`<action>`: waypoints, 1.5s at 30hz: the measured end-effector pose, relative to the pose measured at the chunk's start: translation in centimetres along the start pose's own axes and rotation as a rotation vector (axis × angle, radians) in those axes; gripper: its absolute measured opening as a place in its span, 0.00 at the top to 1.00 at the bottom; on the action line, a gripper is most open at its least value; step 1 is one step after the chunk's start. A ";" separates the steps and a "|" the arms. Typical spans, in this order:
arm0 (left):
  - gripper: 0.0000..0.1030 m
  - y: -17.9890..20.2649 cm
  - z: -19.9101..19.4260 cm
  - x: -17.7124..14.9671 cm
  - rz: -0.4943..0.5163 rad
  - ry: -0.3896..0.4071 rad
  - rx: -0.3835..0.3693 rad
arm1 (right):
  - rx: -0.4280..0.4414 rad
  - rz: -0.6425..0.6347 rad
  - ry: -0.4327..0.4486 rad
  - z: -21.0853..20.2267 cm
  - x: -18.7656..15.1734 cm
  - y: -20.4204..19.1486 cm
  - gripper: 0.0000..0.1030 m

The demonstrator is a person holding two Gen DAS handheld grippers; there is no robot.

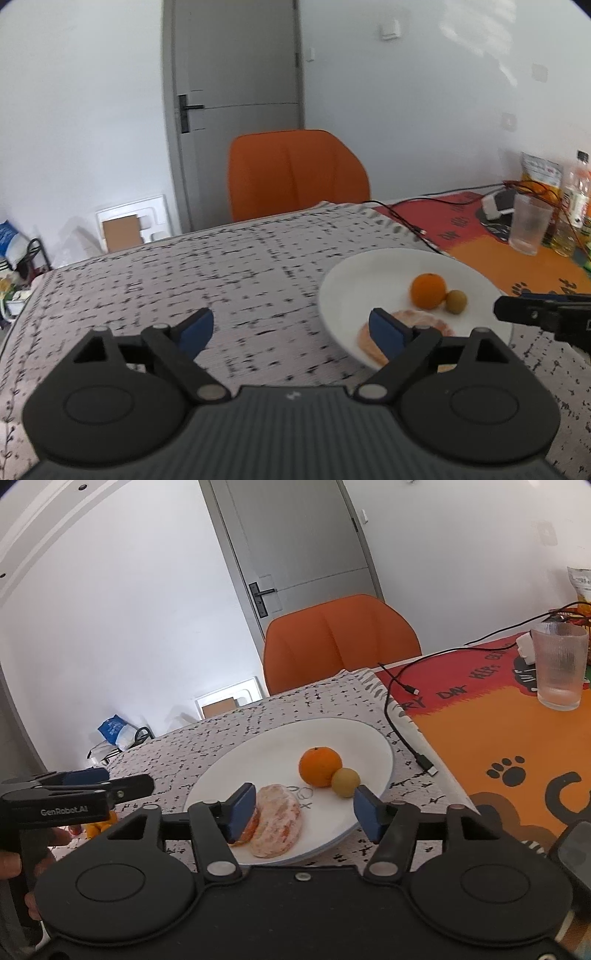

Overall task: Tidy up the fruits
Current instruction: 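Open both grippers to drop the fruit and segment onto the plate, then move both open grippers from the plate to the fruit pile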

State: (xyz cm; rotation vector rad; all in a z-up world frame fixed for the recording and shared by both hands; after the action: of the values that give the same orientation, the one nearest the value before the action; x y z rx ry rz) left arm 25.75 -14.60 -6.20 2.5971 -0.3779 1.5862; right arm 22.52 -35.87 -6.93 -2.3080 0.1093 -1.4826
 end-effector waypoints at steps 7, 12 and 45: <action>0.06 -3.3 -1.6 0.0 -0.070 0.020 0.063 | 0.016 -0.013 0.002 0.2 0.2 -1.3 0.31; 0.04 -5.1 -2.9 0.0 -0.113 0.032 0.100 | 0.021 -0.032 0.004 0.4 0.3 -2.5 0.09; 0.00 -17.6 -9.7 -2.4 -0.317 0.059 0.246 | 0.163 -0.081 -0.010 2.5 -0.3 -11.2 0.00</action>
State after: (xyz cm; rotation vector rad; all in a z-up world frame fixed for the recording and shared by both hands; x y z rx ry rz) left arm 20.67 4.69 -2.72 2.6014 0.2392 1.6775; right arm 23.04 -24.74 -3.99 -2.2122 -0.1052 -1.4614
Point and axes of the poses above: each gripper's, at about its wrist camera, not at the fingertips, and z roughly the way its jaws point, y to its right, x to its top, the point moved 7 cm from there along z, roughly the way its jaws point, and after that the axes turned 3 degrees about x, right-handed, at the moved point
